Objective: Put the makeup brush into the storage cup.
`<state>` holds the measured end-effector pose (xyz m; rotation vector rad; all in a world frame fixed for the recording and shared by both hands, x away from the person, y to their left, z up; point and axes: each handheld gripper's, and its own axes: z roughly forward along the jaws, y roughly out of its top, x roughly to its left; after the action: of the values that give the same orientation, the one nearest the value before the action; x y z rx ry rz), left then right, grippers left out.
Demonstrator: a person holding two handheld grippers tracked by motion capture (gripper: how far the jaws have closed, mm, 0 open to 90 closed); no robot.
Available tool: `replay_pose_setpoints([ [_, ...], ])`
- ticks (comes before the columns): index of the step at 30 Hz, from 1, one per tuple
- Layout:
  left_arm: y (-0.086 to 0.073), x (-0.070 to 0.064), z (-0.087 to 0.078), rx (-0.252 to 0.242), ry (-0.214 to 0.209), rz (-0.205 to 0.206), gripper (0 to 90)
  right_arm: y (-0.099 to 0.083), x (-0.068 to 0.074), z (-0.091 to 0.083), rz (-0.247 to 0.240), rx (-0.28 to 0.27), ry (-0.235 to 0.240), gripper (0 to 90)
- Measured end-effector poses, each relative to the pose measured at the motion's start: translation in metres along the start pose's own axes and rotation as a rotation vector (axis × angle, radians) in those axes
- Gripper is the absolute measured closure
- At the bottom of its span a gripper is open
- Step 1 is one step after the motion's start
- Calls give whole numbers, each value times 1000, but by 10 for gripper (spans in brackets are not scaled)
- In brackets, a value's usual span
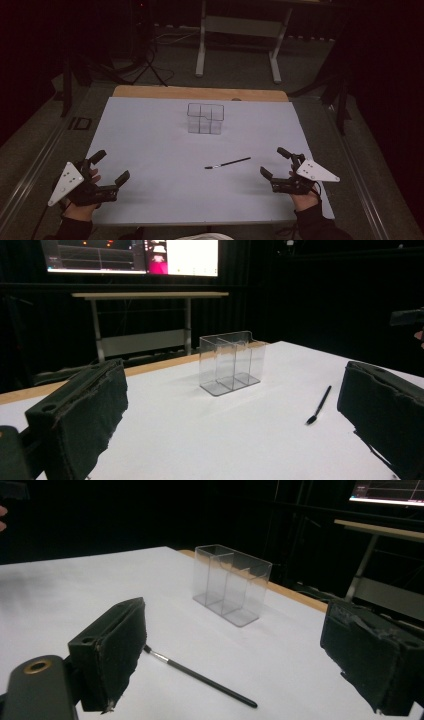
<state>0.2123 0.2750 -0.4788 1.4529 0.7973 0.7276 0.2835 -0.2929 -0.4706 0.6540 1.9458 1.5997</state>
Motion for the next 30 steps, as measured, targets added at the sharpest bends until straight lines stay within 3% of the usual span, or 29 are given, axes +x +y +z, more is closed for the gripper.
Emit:
replay_pose_setpoints([
  [9,0,0,1,-1,-2,-4,5,2,1,0,-5,-9,21,126],
  [14,0,0,1,1,-3,-5,5,0,2,4,-10,23,43,131],
  [16,0,-1,0,2,-3,-3,6,0,1,6,12,31,51,136],
  [20,0,-1,0,1,-2,-8,5,-2,2,9,47,121,22,116],
  [23,0,-2,1,5,-7,0,6,-5,2,13,42,184,-6,107],
  [25,0,-2,1,6,-8,1,5,-6,0,14,85,192,11,100],
  [28,0,-1,0,4,-6,-3,5,-7,-3,18,129,247,9,93],
  [30,1,-1,0,1,-5,-5,5,-8,-3,20,124,296,-22,93],
])
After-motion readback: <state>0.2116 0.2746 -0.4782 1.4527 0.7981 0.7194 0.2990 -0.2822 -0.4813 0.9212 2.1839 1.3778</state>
